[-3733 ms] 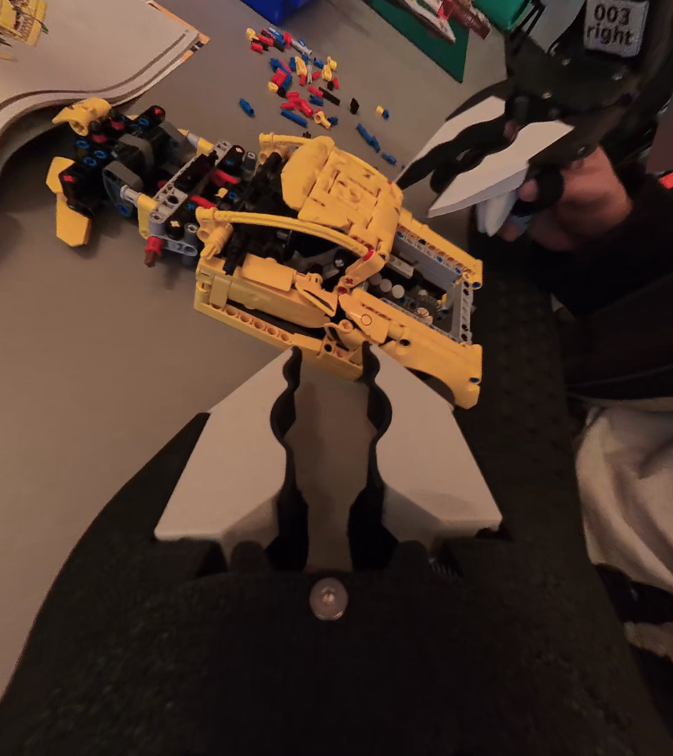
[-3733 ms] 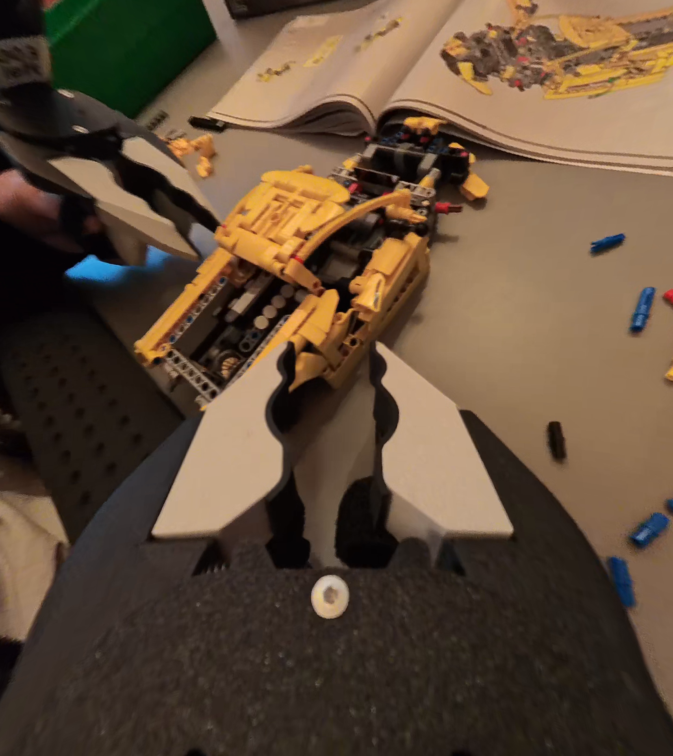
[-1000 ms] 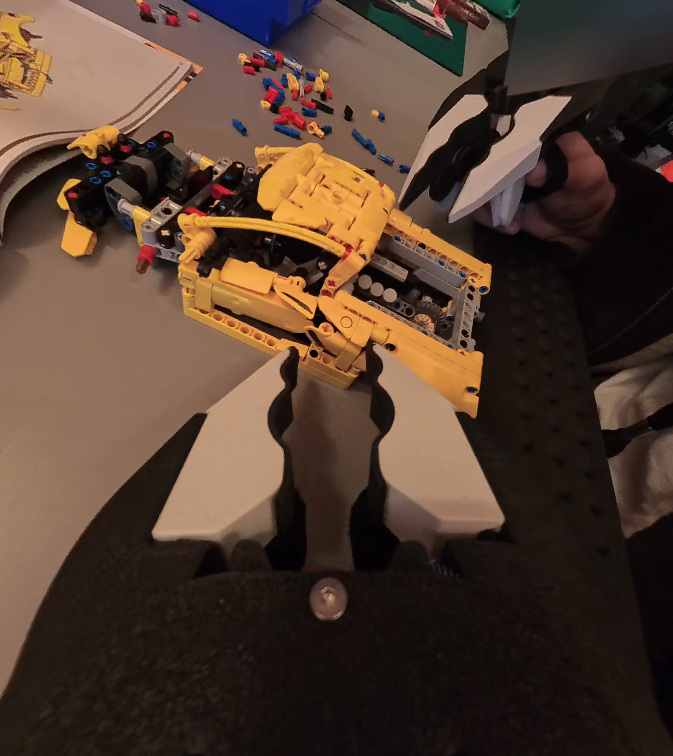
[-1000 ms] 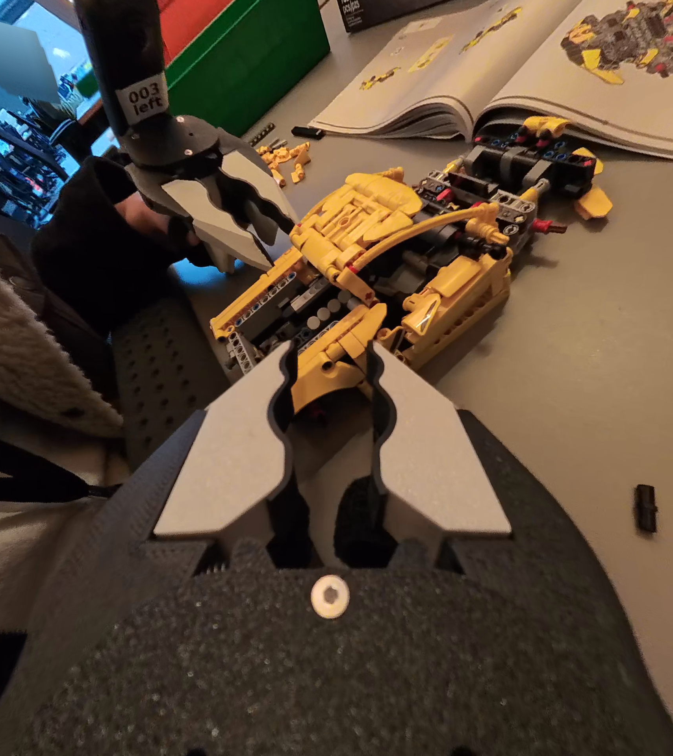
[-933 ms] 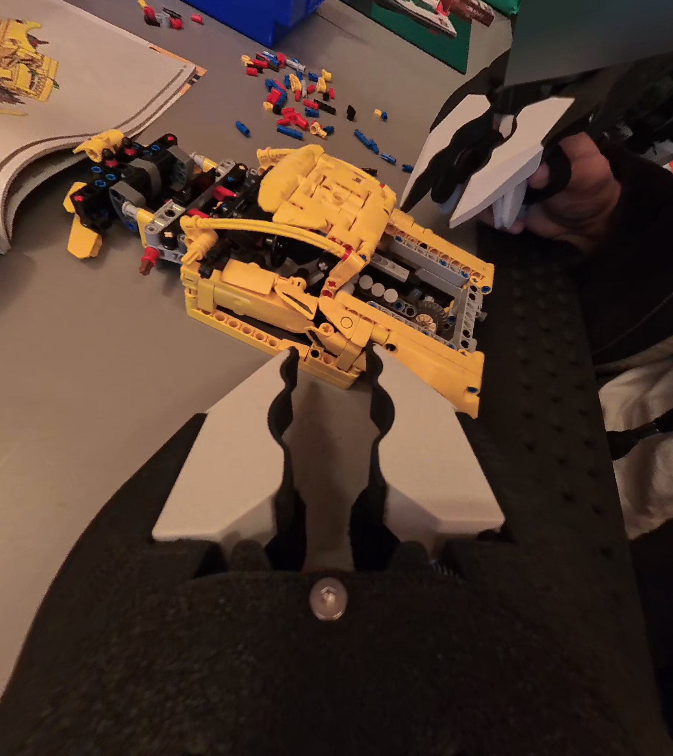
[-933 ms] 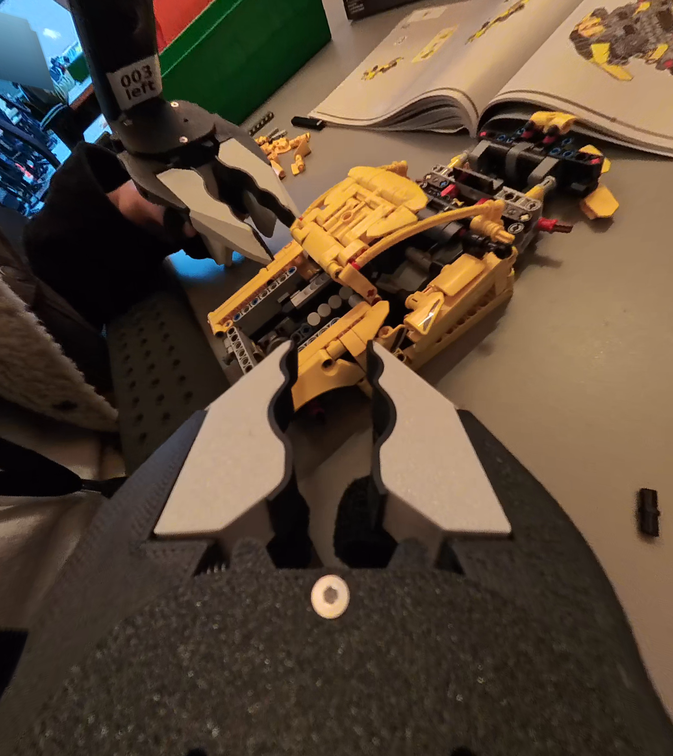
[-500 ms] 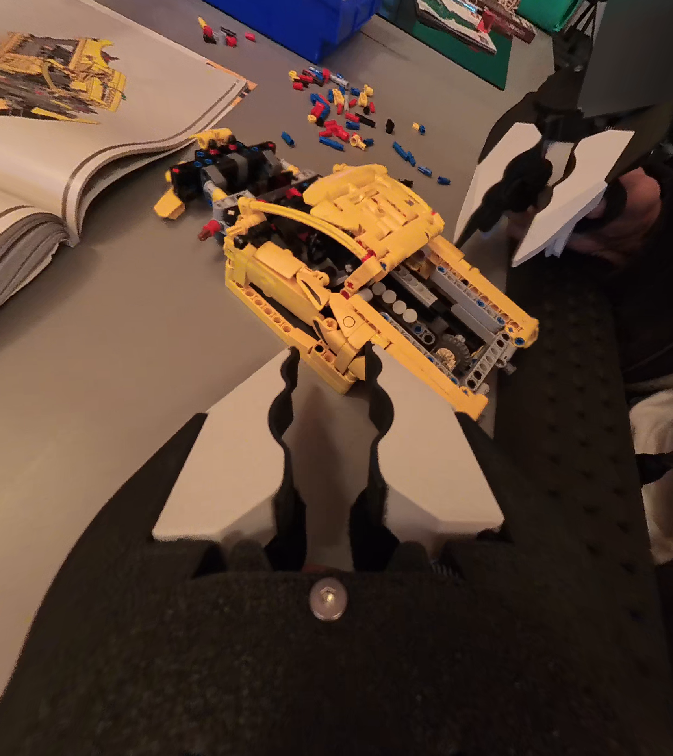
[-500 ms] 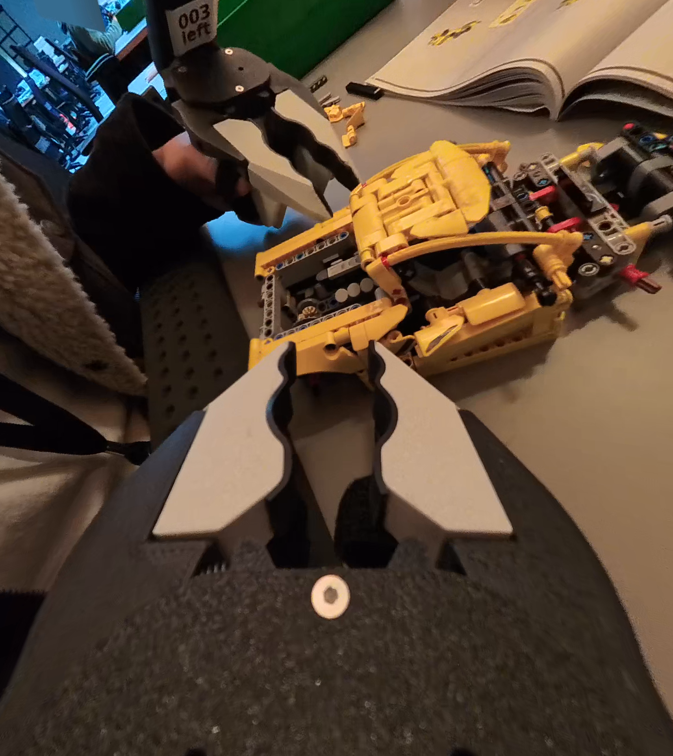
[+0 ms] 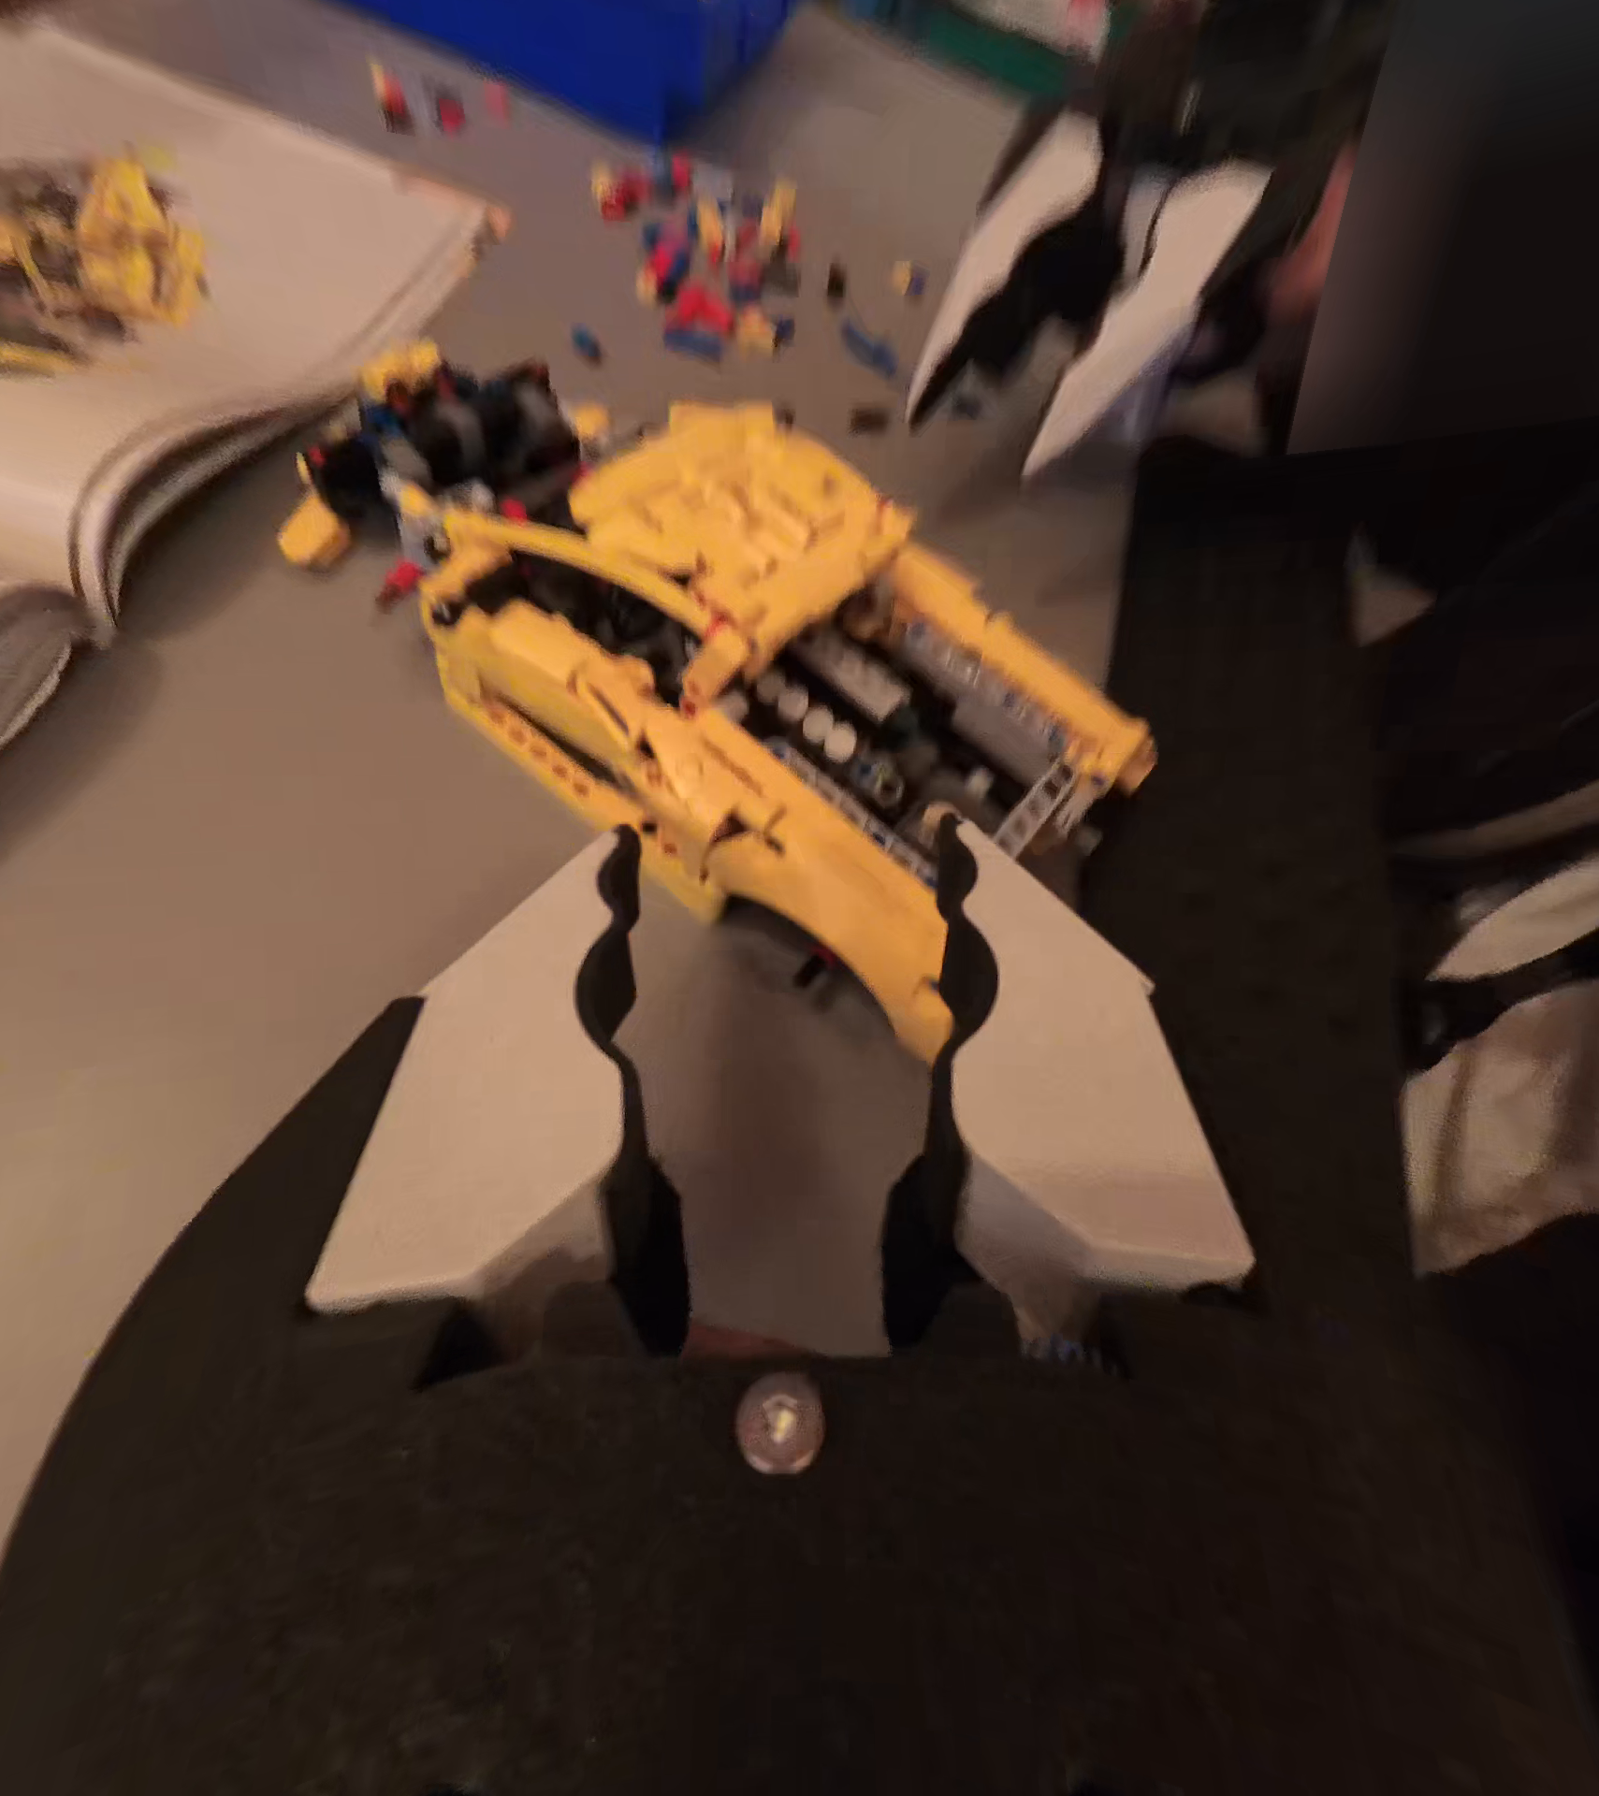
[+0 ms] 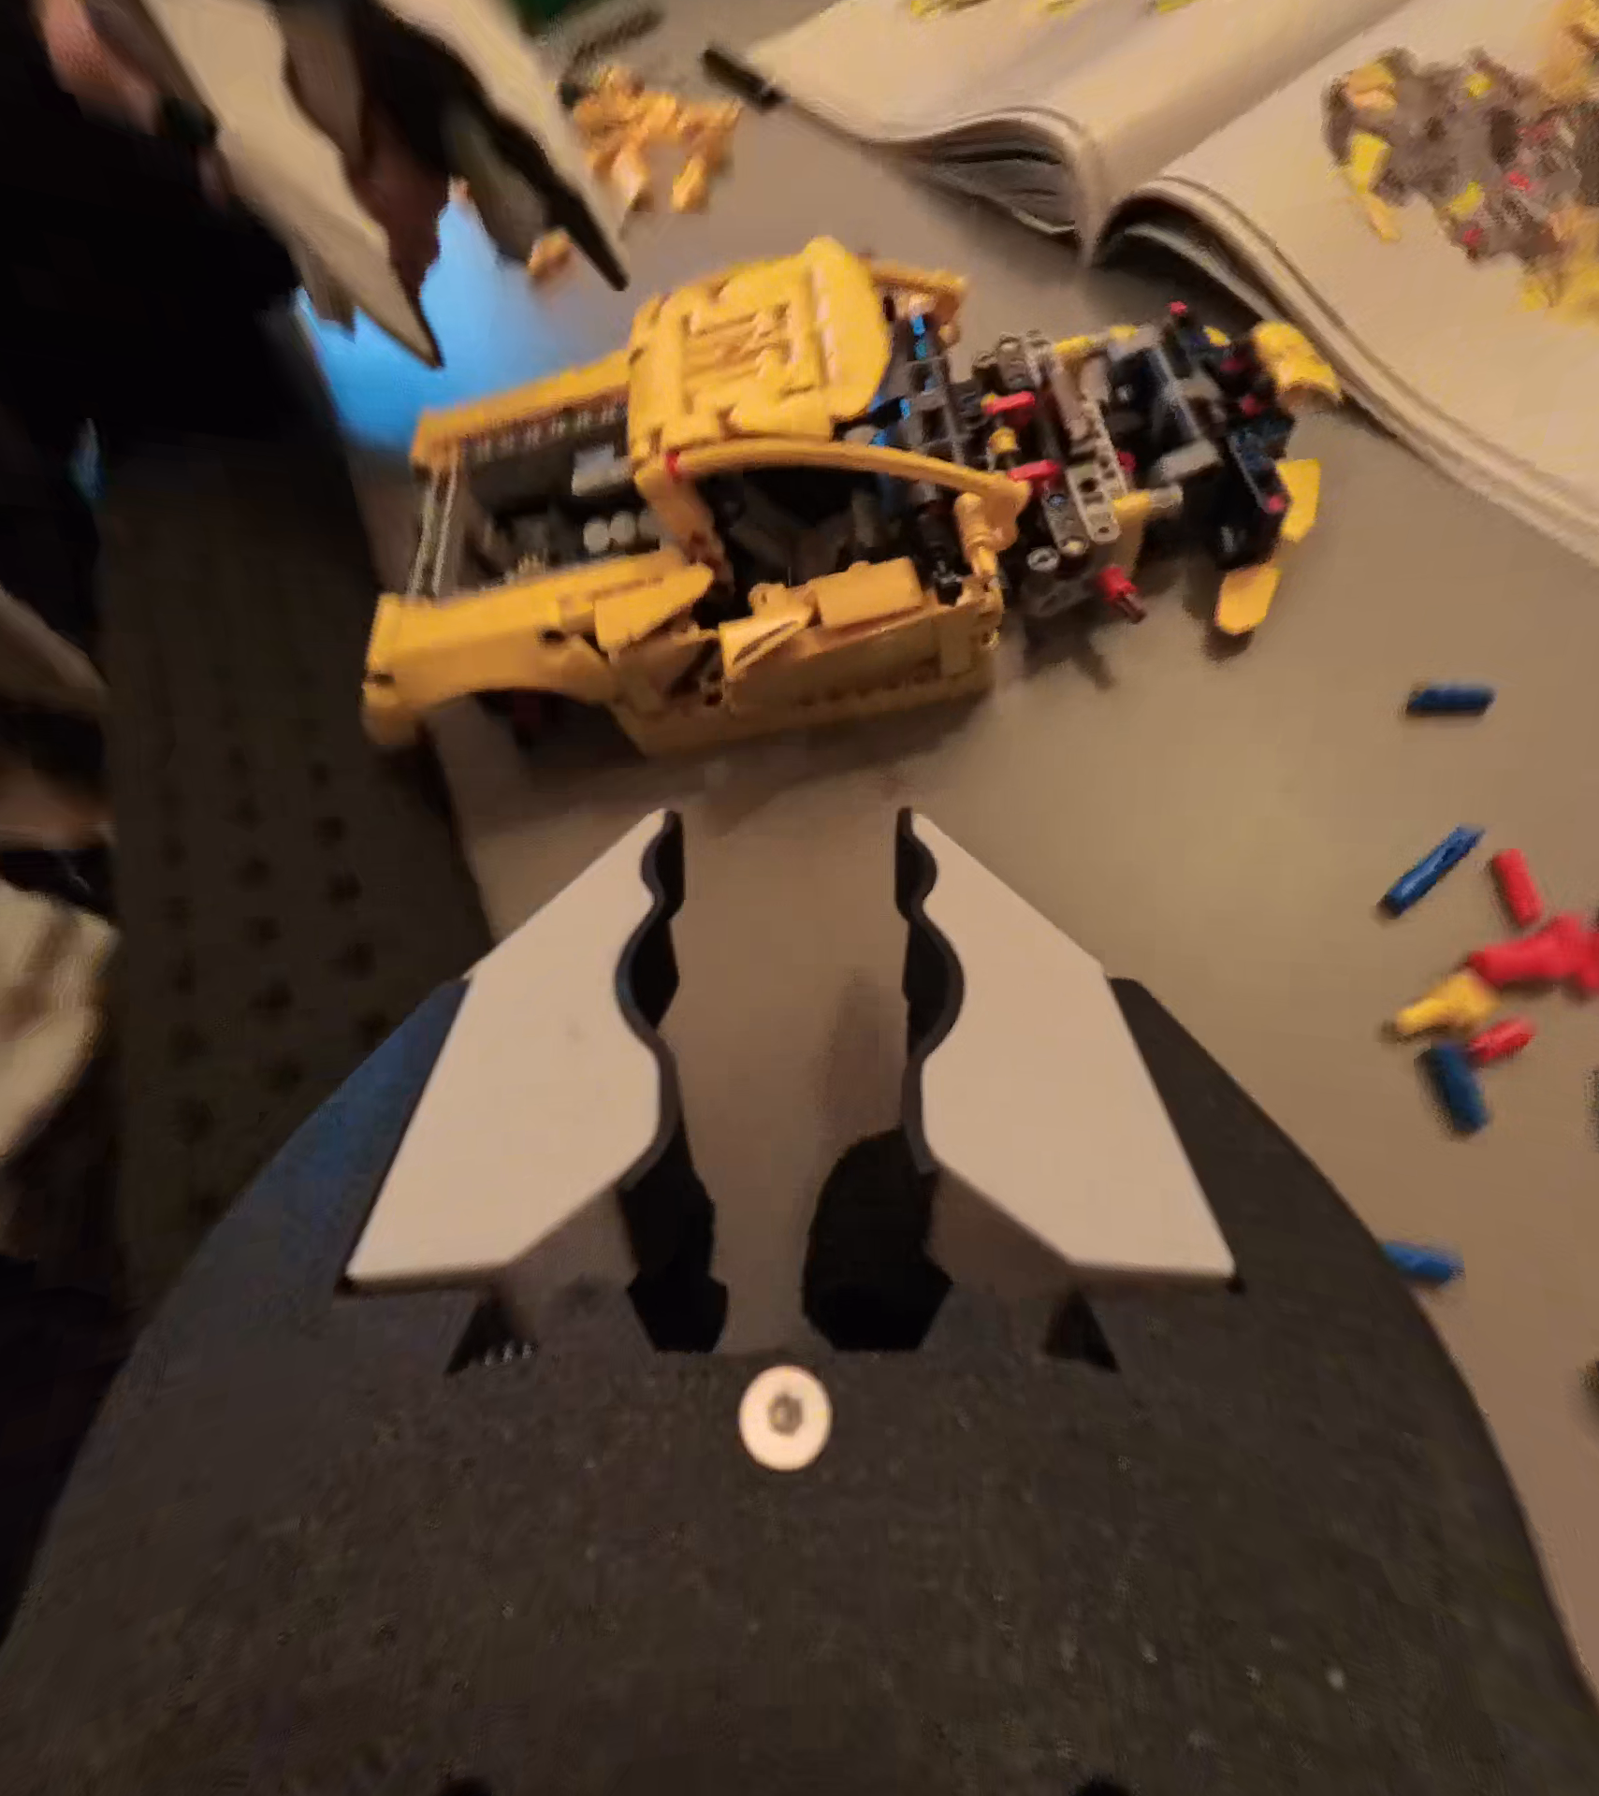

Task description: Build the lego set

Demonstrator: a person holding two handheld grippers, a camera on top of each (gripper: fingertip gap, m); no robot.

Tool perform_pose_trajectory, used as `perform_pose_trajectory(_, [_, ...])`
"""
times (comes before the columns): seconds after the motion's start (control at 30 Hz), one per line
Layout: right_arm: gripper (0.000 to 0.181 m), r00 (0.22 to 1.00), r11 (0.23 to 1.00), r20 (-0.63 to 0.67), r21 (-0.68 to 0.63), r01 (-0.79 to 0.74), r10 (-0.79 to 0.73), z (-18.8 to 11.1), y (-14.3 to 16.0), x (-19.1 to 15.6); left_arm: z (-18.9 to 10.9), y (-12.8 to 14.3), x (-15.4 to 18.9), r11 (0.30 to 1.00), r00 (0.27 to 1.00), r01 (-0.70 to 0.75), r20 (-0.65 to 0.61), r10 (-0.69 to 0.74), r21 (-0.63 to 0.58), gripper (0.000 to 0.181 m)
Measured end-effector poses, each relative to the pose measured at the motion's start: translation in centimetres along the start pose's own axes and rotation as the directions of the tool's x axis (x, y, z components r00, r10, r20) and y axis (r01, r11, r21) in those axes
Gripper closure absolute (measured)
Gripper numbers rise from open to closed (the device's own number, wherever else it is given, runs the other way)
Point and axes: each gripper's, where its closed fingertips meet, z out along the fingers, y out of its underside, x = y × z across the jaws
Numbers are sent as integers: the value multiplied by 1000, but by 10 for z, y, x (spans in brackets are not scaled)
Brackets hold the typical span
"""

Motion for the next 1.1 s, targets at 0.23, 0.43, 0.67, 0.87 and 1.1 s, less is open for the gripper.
perform_pose_trajectory(0.23, [133,866,877,196,-53,477,-460,40,-1,-14,7,21,0,991,999,42,33,-38,-126,114])
perform_pose_trajectory(0.43, [136,800,846,322,5,533,-506,50,-9,-53,-23,24,-46,988,975,88,212,-59,-129,113])
perform_pose_trajectory(0.67, [140,646,693,268,153,704,-715,54,-46,-51,-8,-22,15,998,954,-29,298,44,-55,132])
perform_pose_trajectory(0.87, [142,499,517,203,47,854,-843,83,-35,-38,47,-6,34,966,882,-97,430,194,-238,132])
perform_pose_trajectory(1.1, [166,437,446,125,48,894,-891,84,-36,-35,56,14,16,949,847,-6,502,173,-316,145])
